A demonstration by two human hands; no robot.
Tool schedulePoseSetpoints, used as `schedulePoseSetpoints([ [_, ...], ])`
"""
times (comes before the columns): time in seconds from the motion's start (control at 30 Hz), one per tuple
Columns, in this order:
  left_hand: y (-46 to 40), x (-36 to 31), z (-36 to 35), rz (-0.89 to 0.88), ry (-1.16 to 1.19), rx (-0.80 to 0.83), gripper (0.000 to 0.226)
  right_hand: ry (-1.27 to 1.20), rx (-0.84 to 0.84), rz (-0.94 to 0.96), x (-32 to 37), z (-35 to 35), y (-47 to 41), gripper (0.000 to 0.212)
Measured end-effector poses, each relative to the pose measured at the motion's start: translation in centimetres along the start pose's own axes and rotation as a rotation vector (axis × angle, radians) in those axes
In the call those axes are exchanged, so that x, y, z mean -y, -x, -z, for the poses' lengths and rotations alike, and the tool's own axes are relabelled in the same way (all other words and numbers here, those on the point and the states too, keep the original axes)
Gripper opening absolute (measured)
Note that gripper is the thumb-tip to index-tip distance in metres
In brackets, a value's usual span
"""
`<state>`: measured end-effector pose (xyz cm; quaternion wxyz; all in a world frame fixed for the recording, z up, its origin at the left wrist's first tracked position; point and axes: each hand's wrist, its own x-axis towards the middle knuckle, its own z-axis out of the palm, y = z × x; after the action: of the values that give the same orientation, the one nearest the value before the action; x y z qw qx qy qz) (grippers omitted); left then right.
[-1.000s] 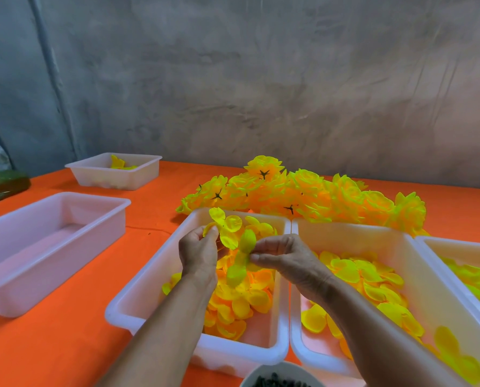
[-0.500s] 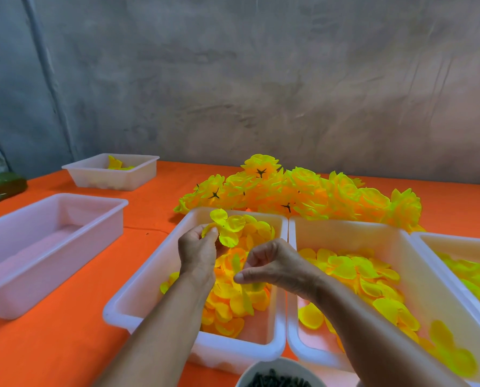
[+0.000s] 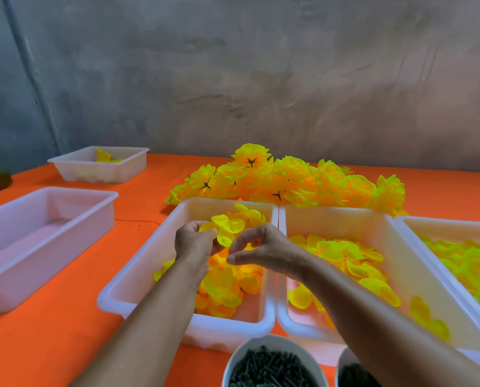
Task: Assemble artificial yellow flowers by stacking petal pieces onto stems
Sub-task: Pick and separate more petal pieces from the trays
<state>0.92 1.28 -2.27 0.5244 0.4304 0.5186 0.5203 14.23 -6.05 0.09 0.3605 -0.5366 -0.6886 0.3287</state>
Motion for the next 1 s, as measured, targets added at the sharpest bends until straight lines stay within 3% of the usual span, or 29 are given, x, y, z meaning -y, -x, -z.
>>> schedulePoseSetpoints([
  [0.1, 0.1, 0.1, -0.1, 0.054, -0.071, 0.050, 0.034, -0.061, -0.076, -0.019, 1.2, 1.8, 0.4, 0.005],
  [0.27, 1.0, 0.0, -0.4, 0.032, -0.194, 0.126, 0.025, -0.073, -0.329, -0.074, 0.8, 6.7, 2.9, 0.004],
  [0.43, 1.7, -0.2, -0.4, -0.138, -0.579, 0.111, 0.047, -0.053, -0.513, -0.281, -2.9, 9.5, 6.9, 0.010],
  [0.53, 1.9, -0.3, -0.5, -0.215, -0.645, 0.105, 0.050, -0.117, -0.593, -0.346, -4.4, 10.1, 8.0, 0.010],
  [0.67, 2.5, -0.5, -0.7, -0.302, -0.668, 0.074, 0.049, -0.007, -0.676, -0.354, -5.9, 10.0, 8.8, 0.016],
  [0.8, 3.5, -1.2, -1.5, -0.407, -0.670, 0.084, 0.044, 0.158, -0.637, -0.345, -6.5, 9.6, 9.2, 0.007],
  [1.0, 4.6, -3.3, -3.6, -0.498, -0.599, 0.132, 0.034, 0.232, -0.331, -0.301, -5.2, 8.5, 9.0, 0.026],
])
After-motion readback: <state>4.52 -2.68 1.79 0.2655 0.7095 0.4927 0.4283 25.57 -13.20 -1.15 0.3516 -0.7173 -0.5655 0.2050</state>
